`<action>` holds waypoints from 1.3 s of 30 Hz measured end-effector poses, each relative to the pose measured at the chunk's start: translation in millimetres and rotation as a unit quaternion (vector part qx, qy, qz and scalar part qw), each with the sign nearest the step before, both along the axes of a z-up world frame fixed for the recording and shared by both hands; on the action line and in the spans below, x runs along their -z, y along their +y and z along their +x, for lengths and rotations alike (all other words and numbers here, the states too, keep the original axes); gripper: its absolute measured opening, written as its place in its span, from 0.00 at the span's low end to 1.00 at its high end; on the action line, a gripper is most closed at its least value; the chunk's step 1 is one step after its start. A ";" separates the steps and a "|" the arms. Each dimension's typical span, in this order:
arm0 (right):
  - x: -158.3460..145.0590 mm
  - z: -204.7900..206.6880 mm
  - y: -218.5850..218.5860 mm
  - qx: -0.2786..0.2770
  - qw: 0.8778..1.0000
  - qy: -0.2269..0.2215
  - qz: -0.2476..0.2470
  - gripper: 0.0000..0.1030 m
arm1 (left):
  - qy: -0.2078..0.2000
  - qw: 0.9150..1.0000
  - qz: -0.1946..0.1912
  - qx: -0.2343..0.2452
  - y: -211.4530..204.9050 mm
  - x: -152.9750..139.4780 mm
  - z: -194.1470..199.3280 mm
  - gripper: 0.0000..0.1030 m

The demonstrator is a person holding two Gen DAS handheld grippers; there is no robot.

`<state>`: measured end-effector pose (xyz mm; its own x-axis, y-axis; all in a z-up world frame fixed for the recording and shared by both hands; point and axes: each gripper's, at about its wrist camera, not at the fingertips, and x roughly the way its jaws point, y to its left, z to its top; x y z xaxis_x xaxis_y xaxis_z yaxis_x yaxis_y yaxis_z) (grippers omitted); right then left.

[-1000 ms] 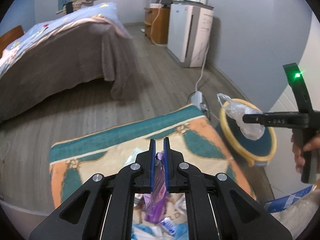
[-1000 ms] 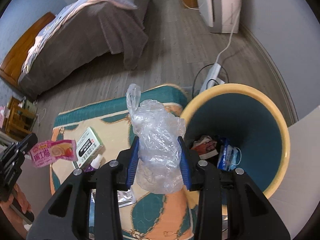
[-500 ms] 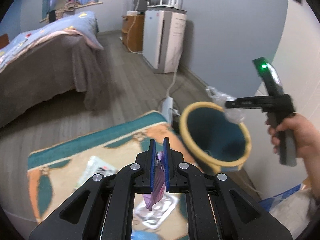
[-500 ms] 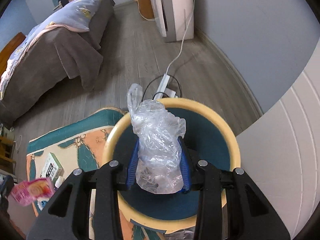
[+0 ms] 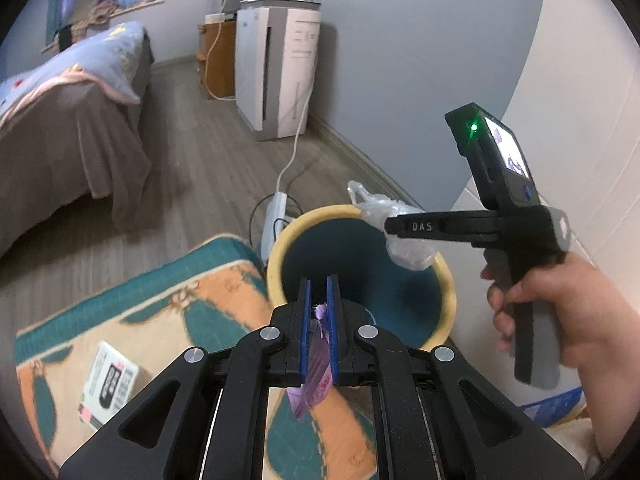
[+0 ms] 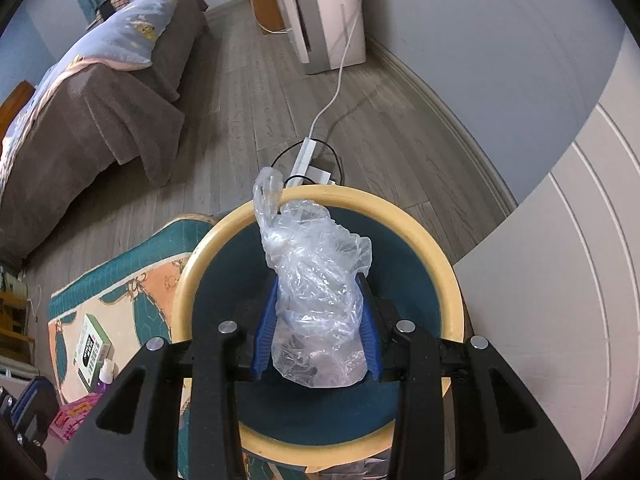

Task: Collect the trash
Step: 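Move both tools over the bin and open them to drop the items, then move both tools back to the cushion and grasp the blue mask with the right tool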

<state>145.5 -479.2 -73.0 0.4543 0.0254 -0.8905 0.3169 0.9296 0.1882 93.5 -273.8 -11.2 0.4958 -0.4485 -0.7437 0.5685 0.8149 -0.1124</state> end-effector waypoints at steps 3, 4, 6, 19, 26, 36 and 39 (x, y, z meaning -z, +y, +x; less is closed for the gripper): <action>-1.2 0.0 0.1 0.000 1.000 0.003 -0.010 0.35 | 0.006 1.000 0.010 -0.003 -12.7 7.0 8.9 0.08; -0.9 -0.4 0.5 0.001 1.000 0.005 -0.013 0.35 | 0.012 1.000 0.010 -0.008 -15.9 10.7 12.5 0.08; 1.4 -0.8 -2.2 0.006 1.000 0.014 -0.021 0.35 | 0.031 0.999 0.004 -0.013 -19.3 19.3 20.1 0.08; 9.6 -1.0 -12.2 0.014 1.000 0.022 0.000 0.35 | 0.057 0.998 0.020 -0.004 -49.5 49.0 27.4 0.08; 13.0 1.7 -11.0 0.010 1.000 0.027 0.005 0.41 | 0.057 0.996 0.047 -0.040 -36.1 55.9 36.5 0.38; 7.6 1.0 -5.5 0.010 1.000 0.026 0.000 0.81 | 0.039 0.995 0.040 -0.077 -12.2 48.4 36.3 0.77; 3.9 -1.2 -5.5 0.018 1.000 0.024 0.003 0.86 | 0.036 0.994 0.045 -0.093 -0.2 49.4 33.4 0.85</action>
<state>144.3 -484.6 -77.0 0.4114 0.0158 -0.9113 0.3585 0.9165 0.1777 126.9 -273.9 -60.6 0.5087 -0.2846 -0.8126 0.4000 0.9138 -0.0697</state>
